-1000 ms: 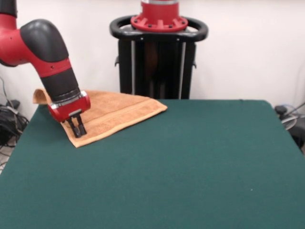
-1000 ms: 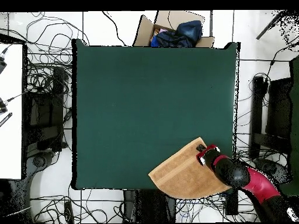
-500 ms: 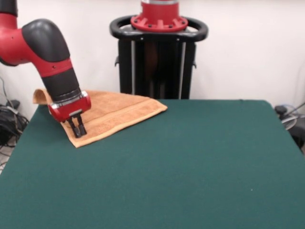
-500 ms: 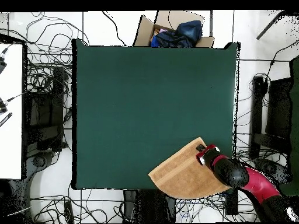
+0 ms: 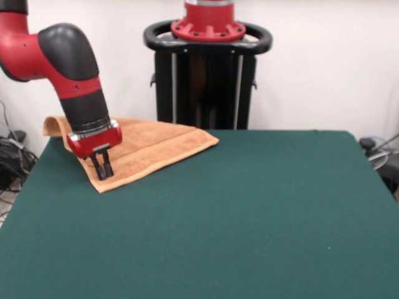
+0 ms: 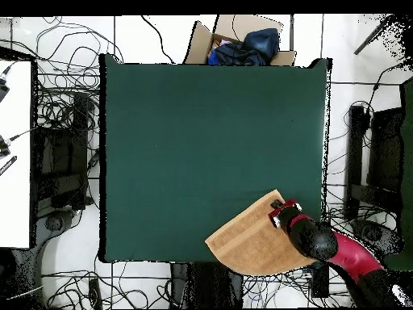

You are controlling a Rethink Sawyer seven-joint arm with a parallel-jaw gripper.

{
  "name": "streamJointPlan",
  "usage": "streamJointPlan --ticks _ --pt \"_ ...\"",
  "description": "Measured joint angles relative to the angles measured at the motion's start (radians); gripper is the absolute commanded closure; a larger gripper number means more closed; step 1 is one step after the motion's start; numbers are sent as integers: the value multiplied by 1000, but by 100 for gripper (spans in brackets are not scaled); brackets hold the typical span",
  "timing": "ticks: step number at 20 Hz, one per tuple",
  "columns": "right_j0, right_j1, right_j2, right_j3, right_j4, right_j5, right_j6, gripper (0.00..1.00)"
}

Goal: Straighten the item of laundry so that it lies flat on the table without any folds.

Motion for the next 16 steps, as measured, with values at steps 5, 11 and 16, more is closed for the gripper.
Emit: streamJointPlan --ticks 5,11,16 --pt "106 -28 -109 14 49 -109 14 100" --pt "208 -41 -213 27 67 -234 14 100" --pt "282 -38 -291 34 67 -343 14 100"
